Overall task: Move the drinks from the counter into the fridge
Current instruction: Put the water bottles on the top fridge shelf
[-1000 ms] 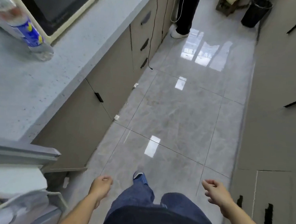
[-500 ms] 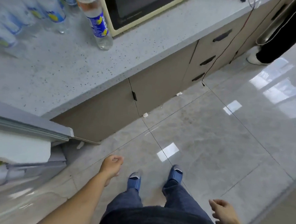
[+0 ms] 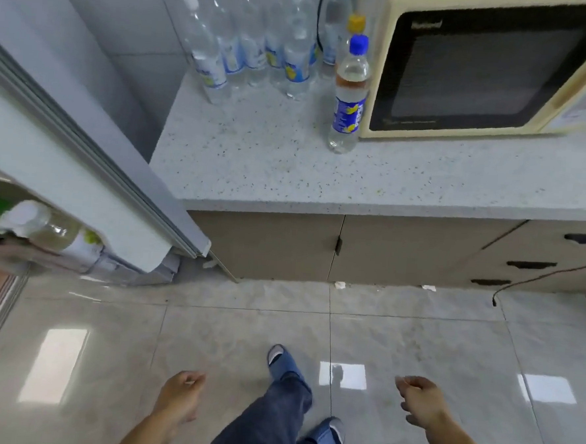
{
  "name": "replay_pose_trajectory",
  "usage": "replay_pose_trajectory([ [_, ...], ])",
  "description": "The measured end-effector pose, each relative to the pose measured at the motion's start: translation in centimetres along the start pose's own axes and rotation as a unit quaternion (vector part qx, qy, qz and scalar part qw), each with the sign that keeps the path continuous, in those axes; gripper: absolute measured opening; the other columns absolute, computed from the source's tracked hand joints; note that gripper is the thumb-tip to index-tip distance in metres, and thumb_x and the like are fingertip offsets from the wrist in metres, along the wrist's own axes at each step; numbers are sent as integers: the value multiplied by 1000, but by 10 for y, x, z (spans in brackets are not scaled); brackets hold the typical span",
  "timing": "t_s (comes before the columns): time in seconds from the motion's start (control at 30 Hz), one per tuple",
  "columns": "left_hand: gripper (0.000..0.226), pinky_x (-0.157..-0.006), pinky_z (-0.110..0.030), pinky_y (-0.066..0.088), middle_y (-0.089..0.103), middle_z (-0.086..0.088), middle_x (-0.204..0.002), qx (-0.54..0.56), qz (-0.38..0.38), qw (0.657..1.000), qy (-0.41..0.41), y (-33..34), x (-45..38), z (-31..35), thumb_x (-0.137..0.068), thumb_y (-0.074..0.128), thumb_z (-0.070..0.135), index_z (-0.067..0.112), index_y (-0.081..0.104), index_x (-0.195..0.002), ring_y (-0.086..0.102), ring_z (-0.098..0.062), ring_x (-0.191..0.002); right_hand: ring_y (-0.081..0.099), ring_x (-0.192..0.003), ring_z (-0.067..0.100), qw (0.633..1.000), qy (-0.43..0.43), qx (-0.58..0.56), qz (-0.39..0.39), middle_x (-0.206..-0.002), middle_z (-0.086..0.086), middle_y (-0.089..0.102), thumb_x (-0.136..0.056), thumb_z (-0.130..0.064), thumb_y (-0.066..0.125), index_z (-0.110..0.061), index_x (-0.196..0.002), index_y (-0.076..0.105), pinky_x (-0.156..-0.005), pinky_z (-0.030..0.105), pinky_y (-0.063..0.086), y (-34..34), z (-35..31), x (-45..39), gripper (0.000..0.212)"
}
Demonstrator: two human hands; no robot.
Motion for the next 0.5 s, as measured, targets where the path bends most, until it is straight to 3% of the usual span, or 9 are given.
replay_pose_trajectory([
  [0.17,16,-53,-31,48,67,-17,-81,61,18,996,-57,-2,-15,-22,-89,69,17,4,69,-99,57,-27,-60,45,-58,22,997,-68,30,-30,-64,6,54,-90,-25,68,-10,-86,66,-53,27,38,22,-78,-17,15],
  [0.33,13,-49,-27,45,62,-16,-63,84,13,995,-52,11,-29,23,-91,66,13,1,68,-92,54,-22,-48,56,-63,20,988,-137,46,-45,-76,3,64,-90,-27,67,-17,-99,66,-57,30,47,37,-156,-7,13],
  [0.43,11,-70,-36,54,72,-18,-87,46,9,999,1,18,-37,78,-89,69,17,8,71,-94,69,-32,-75,63,-72,18,978,-196,45,-54,-82,0,68,-91,-28,66,-19,-100,65,-68,32,52,49,-213,4,12],
  [0.5,12,-78,-35,54,73,-13,-99,21,-12,998,60,22,-39,124,-90,69,21,13,71,-99,70,-29,-91,66,-80,16,967,-246,46,-54,-85,-3,69,-92,-29,65,-23,-100,66,-76,34,54,59,-254,14,10],
])
Point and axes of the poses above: each hand's wrist, its own x-axis away from the middle knuckle, its own y-axis out of the palm, z = x × y, the point moved 4 cm from there along -x, towards the middle knuckle
